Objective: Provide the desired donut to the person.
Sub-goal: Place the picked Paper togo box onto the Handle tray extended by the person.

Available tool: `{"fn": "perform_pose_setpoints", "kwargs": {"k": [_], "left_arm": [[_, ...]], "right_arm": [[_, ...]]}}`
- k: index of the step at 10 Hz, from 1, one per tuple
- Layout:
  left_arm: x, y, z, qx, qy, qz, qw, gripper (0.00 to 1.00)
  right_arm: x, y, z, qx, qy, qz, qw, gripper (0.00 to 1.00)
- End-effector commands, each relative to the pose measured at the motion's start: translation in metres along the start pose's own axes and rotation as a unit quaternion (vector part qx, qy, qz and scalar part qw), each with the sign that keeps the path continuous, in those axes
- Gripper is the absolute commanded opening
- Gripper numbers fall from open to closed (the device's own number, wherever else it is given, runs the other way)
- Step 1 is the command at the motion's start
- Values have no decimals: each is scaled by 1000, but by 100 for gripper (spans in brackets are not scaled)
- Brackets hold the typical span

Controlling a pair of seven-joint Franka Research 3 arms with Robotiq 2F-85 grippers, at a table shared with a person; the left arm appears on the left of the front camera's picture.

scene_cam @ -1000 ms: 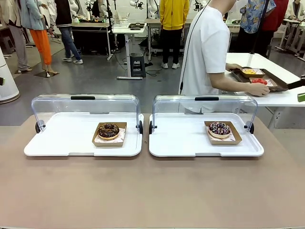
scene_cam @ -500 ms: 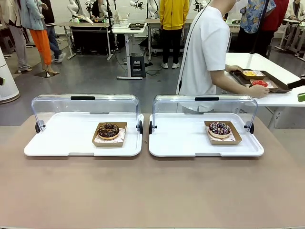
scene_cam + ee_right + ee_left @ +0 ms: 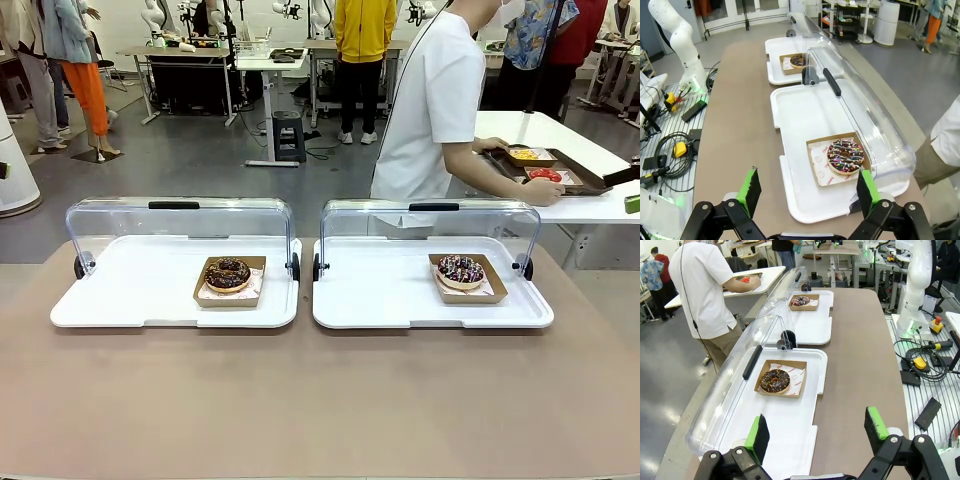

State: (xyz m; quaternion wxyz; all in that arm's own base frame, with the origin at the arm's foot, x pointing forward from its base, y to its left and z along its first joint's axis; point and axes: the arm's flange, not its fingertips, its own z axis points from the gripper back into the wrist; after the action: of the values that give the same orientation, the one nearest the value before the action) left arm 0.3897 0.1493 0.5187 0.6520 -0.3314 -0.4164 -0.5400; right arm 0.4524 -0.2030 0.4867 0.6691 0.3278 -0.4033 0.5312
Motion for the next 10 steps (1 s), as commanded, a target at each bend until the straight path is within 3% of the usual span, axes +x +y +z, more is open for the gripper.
{"fn": "perform_pose_setpoints", "kwargs": {"k": [1, 10], "left_arm": [[1, 1, 1, 4, -10, -5, 1000, 100], [1, 1, 1, 4, -10, -5, 1000, 100]], "right_arm": [[-1, -1, 0, -4, 3, -5, 1000, 100], [-1, -1, 0, -4, 3, -5, 1000, 100]]}}
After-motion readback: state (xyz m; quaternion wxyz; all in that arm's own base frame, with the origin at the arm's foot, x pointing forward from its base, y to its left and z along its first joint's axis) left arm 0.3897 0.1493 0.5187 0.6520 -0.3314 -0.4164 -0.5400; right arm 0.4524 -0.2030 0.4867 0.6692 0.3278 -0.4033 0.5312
